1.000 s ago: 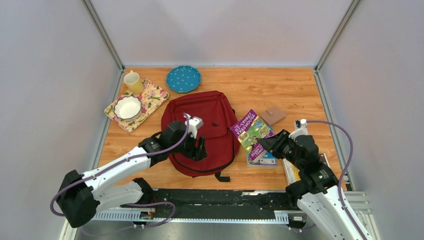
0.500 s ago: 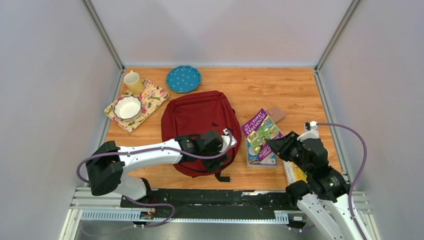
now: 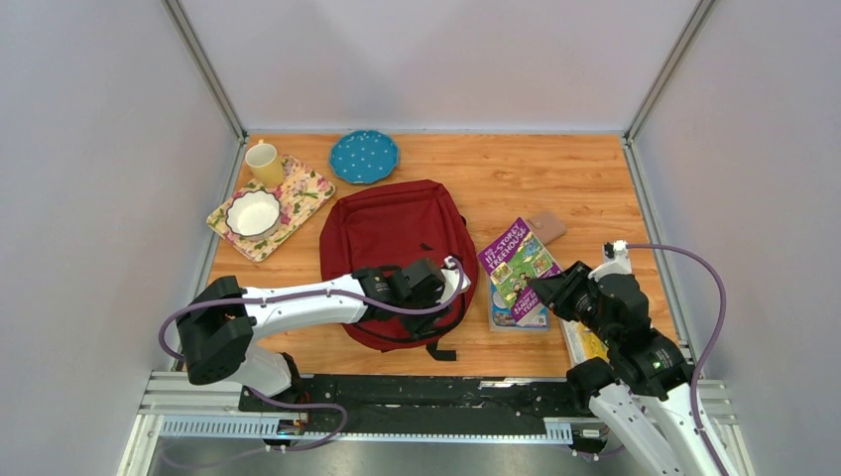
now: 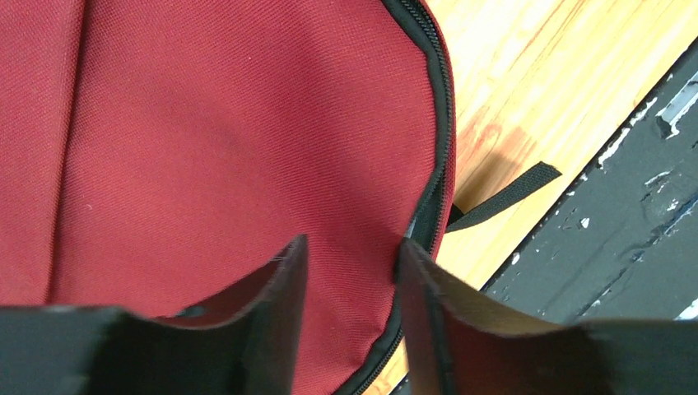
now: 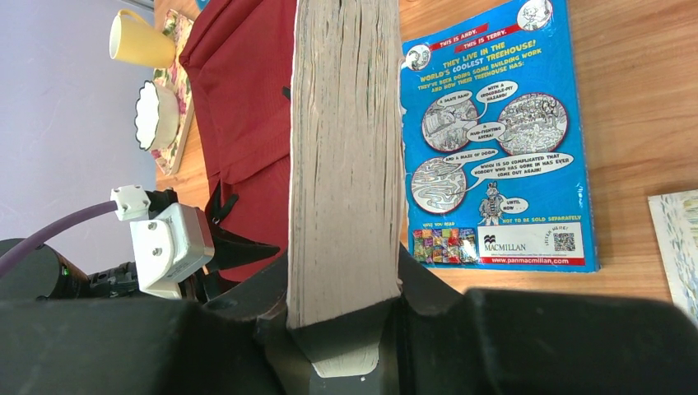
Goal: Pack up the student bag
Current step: Place the book in the student bag.
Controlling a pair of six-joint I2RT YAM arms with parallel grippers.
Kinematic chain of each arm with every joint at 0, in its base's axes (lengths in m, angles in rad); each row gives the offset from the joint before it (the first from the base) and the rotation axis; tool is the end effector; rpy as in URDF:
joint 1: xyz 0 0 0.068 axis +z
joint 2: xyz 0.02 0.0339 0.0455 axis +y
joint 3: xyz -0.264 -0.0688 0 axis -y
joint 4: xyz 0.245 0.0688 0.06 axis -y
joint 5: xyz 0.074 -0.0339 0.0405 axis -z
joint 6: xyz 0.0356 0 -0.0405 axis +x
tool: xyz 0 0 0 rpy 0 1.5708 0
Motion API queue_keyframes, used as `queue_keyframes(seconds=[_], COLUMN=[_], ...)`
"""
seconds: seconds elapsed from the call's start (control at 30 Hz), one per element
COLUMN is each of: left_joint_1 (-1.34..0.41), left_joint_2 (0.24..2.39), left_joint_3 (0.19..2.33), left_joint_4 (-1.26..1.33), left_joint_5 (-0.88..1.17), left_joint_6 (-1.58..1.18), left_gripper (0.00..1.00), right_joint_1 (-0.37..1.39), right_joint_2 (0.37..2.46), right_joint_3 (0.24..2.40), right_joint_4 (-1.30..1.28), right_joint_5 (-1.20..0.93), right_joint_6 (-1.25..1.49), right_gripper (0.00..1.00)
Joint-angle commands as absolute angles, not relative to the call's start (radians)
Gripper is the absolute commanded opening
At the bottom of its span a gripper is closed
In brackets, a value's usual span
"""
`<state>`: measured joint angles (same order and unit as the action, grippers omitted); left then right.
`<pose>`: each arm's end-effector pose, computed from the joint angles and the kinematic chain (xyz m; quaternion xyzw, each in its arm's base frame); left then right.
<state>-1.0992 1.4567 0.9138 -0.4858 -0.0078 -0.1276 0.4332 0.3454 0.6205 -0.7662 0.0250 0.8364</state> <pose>0.1308 -0.2558 0.2067 0.4489 0.8525 -0.1511 0.2211 0.0800 0.0360 0.2755 0.1780 0.8391 0.2962 0.4202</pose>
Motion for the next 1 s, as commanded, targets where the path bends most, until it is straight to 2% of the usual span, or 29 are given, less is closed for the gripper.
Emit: queue_keyframes(seconds=[0.0, 0.03, 0.1, 0.17, 0.27, 0.5, 0.8, 0.97], left_joint_1=[-1.101, -1.101, -1.101, -1.101, -1.101, -1.101, -1.054, -1.026], left_joint_2=[1.459, 1.459, 1.459, 1.465, 1.468, 1.427, 1.446, 1.465], left_joint_3=[0.933, 0.931, 0.93, 0.931, 0.936, 0.974, 1.251, 1.358], left_joint_4=[-0.479, -0.477, -0.474, -0.474, -0.48, -0.469, -0.532, -0.558], left_joint_5=[-0.008, -0.008, -0.011, -0.014, -0.011, -0.054, -0.132, -0.259], left_joint_6=[-0.126, -0.127, -0.132, -0.138, -0.147, -0.167, -0.15, -0.163], left_gripper=[0.45, 0.42, 0.24, 0.12, 0.0, 0.0, 0.0, 0.0], right_joint_1=[0.434, 0.434, 0.434, 0.433, 0.434, 0.434, 0.434, 0.434], right_joint_2=[0.334, 0.336, 0.337, 0.336, 0.334, 0.344, 0.328, 0.31], right_joint_3=[0.653, 0.653, 0.652, 0.65, 0.646, 0.675, 0.742, 0.791], right_joint_4=[-0.653, -0.655, -0.655, -0.655, -0.655, -0.706, -0.796, -0.834], right_joint_5=[0.018, 0.02, 0.018, 0.017, 0.015, 0.038, 0.068, 0.029], right_joint_6=[0.834, 0.834, 0.834, 0.838, 0.842, 0.836, 0.848, 0.865], right_gripper=[0.0, 0.0, 0.0, 0.0, 0.0, 0.0, 0.0, 0.0])
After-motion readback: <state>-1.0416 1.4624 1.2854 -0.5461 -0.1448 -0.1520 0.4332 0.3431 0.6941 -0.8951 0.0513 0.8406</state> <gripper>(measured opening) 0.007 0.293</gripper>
